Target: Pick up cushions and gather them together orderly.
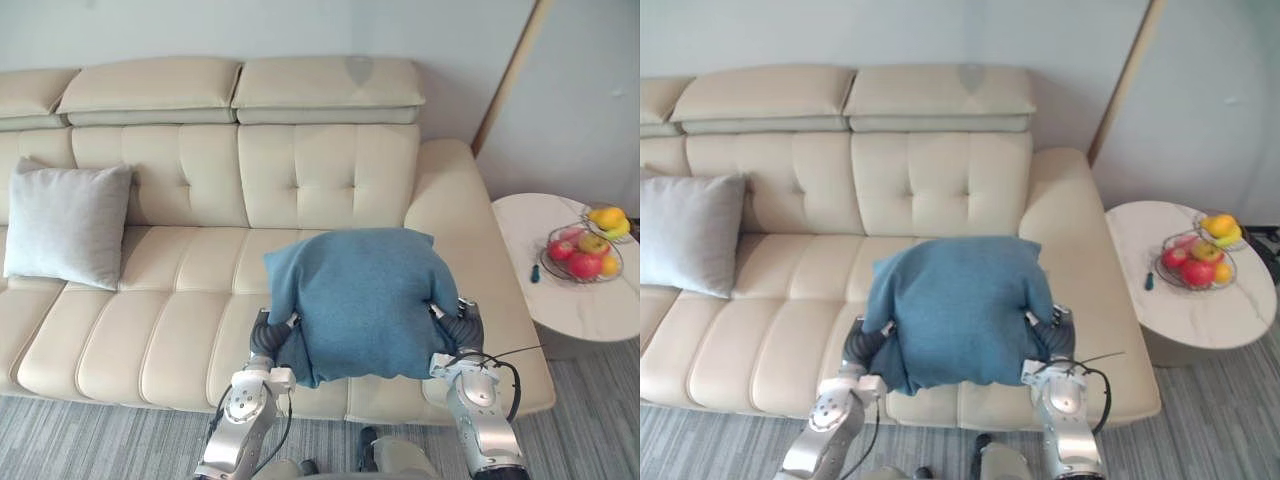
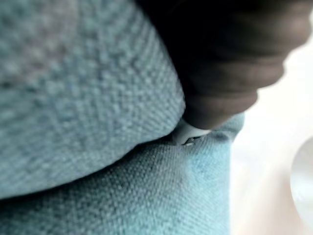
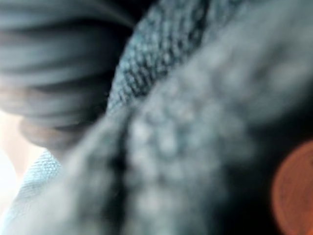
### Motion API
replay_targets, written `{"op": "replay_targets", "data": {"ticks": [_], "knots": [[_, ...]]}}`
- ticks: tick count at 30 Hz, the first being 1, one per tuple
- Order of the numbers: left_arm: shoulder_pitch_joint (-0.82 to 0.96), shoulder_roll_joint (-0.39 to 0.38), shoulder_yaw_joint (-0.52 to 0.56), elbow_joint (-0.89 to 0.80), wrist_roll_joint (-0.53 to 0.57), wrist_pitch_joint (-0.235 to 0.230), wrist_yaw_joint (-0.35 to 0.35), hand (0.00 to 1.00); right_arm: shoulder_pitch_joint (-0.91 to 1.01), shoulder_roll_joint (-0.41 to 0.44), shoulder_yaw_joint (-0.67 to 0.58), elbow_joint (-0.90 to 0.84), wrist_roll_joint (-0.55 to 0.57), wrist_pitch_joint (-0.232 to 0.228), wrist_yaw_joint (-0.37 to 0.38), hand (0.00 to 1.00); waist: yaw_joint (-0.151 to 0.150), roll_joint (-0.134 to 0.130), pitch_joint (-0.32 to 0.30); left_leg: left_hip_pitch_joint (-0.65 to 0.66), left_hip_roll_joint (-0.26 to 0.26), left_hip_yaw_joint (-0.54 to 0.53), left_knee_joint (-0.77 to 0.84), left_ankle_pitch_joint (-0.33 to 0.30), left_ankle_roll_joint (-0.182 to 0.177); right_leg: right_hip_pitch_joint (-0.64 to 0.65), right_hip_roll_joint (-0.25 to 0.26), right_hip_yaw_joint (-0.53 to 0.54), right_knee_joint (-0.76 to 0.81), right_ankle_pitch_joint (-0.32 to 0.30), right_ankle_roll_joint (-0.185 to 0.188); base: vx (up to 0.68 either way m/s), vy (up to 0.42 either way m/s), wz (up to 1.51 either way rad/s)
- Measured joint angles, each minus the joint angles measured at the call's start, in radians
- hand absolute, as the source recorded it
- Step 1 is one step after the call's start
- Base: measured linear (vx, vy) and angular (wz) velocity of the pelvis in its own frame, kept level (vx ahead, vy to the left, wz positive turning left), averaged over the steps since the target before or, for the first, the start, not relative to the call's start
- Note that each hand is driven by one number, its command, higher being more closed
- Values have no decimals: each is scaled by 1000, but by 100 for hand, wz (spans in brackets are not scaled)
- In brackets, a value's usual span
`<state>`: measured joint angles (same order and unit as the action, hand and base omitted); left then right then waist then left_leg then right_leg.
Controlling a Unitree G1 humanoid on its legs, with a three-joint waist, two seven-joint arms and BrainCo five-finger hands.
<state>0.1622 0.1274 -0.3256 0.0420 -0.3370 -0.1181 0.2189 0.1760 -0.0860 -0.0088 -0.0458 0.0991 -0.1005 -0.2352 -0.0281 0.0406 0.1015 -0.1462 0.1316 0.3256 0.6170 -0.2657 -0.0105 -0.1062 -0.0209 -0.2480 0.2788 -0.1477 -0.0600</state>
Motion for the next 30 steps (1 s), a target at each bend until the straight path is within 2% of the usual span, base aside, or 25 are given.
{"op": "replay_targets", "data": {"ticks": [1, 2, 3, 5, 6, 7, 8, 9, 10, 13, 16, 20, 25, 30], "knots": [[15, -1, -3, -4, 0, 0, -8, 100, 19, 3, 1, -51, 0, 0, 0, 100, 16, -5, 2, -21, 43, 9, 89, -17, -6, 38, 11, 21, -11, -8, -12, 246, 26, -24], [26, -6, -17, -5, 0, 0, -9, 100, 30, 3, 0, -97, 0, -5, 0, 100, 28, -14, -1, -45, 74, -7, 111, -36, -9, 54, 9, 29, -10, -12, -19, 274, 38, -29], [28, -10, -20, -7, 0, 0, -9, 100, 29, 3, 0, -109, 0, -10, 0, 100, 29, -18, -4, -58, 84, -15, 98, -38, -13, 54, 5, 32, -9, -12, -19, 217, 76, -34], [27, -28, -20, -16, 0, 0, -10, 100, 28, 3, -1, -137, 0, -17, 0, 100, 30, -22, -5, -79, 98, -57, -26, -35, -16, 58, -17, 43, -13, -13, -19, 121, 128, -24], [25, -35, -21, -18, 1, 0, -10, 100, 32, 3, -9, -136, -1, -18, 0, 100, 29, -20, -5, -76, 89, -96, -134, -8, -24, 63, -32, 47, -13, -13, -17, 128, 226, -15], [25, -37, -22, -20, 1, 1, -10, 100, 38, 4, -17, -135, -1, -18, 0, 100, 29, -17, -7, -67, 82, -122, -209, 46, -30, 67, -37, 50, -13, -14, -10, 141, 256, -17], [30, -38, -29, -28, 1, 1, -10, 100, 47, 1, -24, -135, -1, -18, -1, 100, 30, -2, -17, -48, 82, -163, -301, 177, -36, 72, -34, 65, -14, -25, 37, 149, 288, -24], [32, -27, -32, -30, 1, 4, -9, 100, 47, 8, -27, -110, -2, -17, -1, 100, 30, -22, -33, -26, 54, -197, -337, 170, -118, 75, -52, 101, -23, -55, 90, 151, 267, -18], [32, -19, -32, -30, 2, 10, -9, 100, 52, 30, -30, -88, -4, -16, -2, 100, 25, -41, -45, -19, 24, -187, -361, 181, -103, 74, -80, 114, -35, -49, 103, 130, 252, -13], [54, -14, -32, -30, 2, 13, -9, 100, 80, 60, -27, -87, -22, -11, -3, 100, 29, -59, -55, 45, -29, -147, -419, 187, -92, 108, -130, 150, -79, -29, 133, 63, 216, -16], [63, -7, -36, -30, 9, 14, -9, 100, 77, 66, -27, -49, -46, -11, -2, 100, 28, -73, -74, 74, -58, -136, -482, 206, -72, 109, -147, 176, -107, -27, 138, -3, 94, -14], [64, 18, -48, -30, 38, 18, -9, 100, 76, 61, -27, 31, -64, -8, -2, 100, 20, -81, -81, 102, -69, -122, -544, 238, -73, 108, -144, 199, -134, -15, 154, -12, 5, -11], [55, 25, -49, -30, 64, 19, -7, 100, 44, 23, -22, 115, -102, 4, -2, 100, 12, -80, -82, 91, -63, -101, -597, 268, -71, 90, -131, 221, -200, 39, 153, 3, 2, -17], [-33, 46, -49, -30, 80, 19, 14, 100, -69, -22, -7, 158, -140, 23, -12, 100, 13, -84, -72, -12, -65, -89, -617, 306, -55, -14, -128, 236, -219, 88, 154, -41, 15, -6]]}}
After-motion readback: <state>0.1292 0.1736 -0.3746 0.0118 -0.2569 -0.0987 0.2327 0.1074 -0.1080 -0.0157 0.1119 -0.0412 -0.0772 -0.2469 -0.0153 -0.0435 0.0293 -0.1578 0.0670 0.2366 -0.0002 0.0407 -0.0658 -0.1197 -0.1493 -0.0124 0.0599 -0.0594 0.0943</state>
